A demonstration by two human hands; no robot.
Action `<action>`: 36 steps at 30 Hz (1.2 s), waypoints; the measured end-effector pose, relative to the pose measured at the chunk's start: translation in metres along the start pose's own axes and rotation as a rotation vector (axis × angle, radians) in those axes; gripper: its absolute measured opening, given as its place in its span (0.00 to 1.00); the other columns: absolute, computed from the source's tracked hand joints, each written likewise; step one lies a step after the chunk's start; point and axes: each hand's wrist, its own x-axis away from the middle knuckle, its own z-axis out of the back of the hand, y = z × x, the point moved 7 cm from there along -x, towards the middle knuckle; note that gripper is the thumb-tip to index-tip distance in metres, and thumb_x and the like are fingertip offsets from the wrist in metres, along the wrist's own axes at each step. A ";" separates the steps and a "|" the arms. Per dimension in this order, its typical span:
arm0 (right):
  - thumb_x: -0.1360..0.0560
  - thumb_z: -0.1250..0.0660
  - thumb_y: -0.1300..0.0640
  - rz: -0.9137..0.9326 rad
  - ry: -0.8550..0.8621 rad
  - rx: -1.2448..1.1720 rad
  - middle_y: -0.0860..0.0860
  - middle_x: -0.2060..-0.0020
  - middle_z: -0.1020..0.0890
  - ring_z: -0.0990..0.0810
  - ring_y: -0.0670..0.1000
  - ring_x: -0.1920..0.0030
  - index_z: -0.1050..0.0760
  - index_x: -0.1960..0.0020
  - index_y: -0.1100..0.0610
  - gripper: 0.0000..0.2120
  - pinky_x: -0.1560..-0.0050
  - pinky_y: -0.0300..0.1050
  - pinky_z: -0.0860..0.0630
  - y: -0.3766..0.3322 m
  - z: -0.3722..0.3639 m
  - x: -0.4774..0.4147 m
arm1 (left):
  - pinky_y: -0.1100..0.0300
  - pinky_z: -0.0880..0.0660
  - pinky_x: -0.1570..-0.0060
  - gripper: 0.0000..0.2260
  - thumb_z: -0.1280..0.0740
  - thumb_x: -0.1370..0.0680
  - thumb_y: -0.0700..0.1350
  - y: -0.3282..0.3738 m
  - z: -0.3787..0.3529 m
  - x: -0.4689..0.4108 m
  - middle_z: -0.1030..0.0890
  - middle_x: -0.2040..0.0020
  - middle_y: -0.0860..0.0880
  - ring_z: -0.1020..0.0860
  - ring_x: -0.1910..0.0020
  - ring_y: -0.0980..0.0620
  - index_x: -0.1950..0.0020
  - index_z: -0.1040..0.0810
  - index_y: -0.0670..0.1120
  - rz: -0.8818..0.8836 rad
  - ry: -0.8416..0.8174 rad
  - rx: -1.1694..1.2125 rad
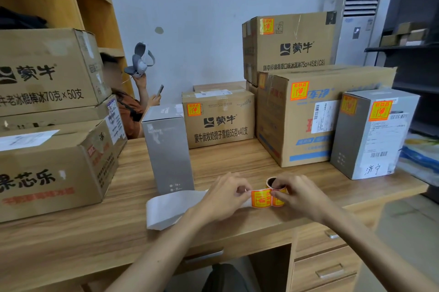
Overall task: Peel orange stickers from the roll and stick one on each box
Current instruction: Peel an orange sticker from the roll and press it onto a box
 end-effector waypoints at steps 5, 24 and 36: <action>0.23 0.31 0.49 -0.027 0.078 0.000 0.42 0.53 0.20 0.23 0.43 0.51 0.21 0.50 0.48 0.05 0.51 0.42 0.26 -0.002 -0.003 0.001 | 0.52 0.26 0.44 0.08 0.34 0.18 0.50 -0.007 -0.001 0.003 0.22 0.50 0.56 0.25 0.47 0.57 0.46 0.16 0.51 0.053 0.006 0.130; 0.23 0.41 0.40 0.077 0.154 0.065 0.41 0.53 0.33 0.24 0.46 0.62 0.28 0.54 0.47 0.12 0.63 0.46 0.22 -0.041 -0.026 0.019 | 0.72 0.30 0.53 0.06 0.31 0.19 0.44 -0.001 0.003 0.010 0.18 0.55 0.58 0.23 0.51 0.61 0.49 0.14 0.48 0.087 0.056 0.306; 0.23 0.42 0.37 0.036 0.197 0.030 0.41 0.55 0.31 0.23 0.45 0.63 0.23 0.54 0.49 0.18 0.63 0.48 0.23 -0.038 -0.023 0.018 | 0.70 0.29 0.47 0.08 0.33 0.18 0.46 -0.002 -0.004 0.012 0.18 0.52 0.56 0.23 0.50 0.61 0.47 0.13 0.51 0.086 -0.054 0.488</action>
